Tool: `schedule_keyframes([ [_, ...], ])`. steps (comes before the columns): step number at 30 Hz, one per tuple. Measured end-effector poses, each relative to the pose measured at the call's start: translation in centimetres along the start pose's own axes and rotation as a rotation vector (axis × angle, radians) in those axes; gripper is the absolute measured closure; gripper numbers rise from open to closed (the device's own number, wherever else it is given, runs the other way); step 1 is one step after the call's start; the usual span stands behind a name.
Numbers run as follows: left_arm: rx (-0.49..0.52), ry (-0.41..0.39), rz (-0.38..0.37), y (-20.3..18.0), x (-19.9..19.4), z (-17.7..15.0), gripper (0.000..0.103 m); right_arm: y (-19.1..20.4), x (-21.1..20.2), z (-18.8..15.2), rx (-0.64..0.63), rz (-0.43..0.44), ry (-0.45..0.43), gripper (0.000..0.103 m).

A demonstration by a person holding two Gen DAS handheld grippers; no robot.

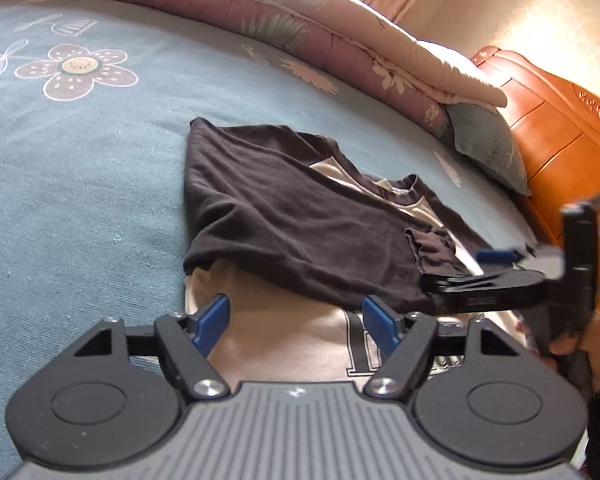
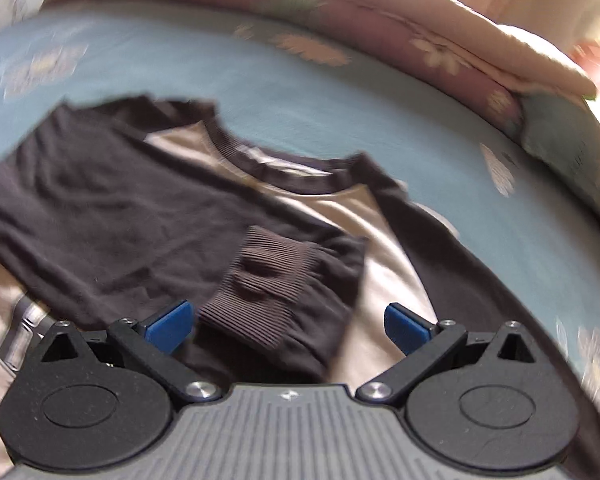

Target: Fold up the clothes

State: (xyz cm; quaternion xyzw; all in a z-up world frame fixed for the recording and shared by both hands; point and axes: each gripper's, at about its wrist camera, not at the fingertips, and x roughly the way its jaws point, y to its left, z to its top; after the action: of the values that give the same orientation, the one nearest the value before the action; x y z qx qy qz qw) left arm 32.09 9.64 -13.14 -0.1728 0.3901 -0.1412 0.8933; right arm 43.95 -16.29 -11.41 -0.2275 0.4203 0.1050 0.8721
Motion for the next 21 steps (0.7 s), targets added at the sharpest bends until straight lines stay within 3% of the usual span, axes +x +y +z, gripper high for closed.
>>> schedule_keyframes([
  [2, 0.016, 0.004, 0.001, -0.3, 0.0, -0.1, 0.028, 0.7, 0.5, 0.1, -0.059, -0.051, 0.001, 0.000],
  [5, 0.038, 0.013, -0.005, -0.6, -0.1, -0.3, 0.028, -0.6, 0.1, 0.0, -0.049, -0.124, 0.000, 0.000],
  [11, 0.054, 0.014, -0.012, -0.9, -0.3, -0.4, 0.028, -6.8, -2.0, -2.3, 0.100, -0.220, 0.004, 0.000],
  [17, 0.037, 0.022, -0.029, -0.6, -0.7, 0.3, 0.028, -11.0, -4.0, -5.3, 0.249, -0.196, 0.025, 0.000],
  [21, 0.025, 0.022, -0.076, 0.4, -1.6, 2.4, 0.028, -9.0, -6.2, -4.6, 0.216, 0.022, -0.096, 0.000],
])
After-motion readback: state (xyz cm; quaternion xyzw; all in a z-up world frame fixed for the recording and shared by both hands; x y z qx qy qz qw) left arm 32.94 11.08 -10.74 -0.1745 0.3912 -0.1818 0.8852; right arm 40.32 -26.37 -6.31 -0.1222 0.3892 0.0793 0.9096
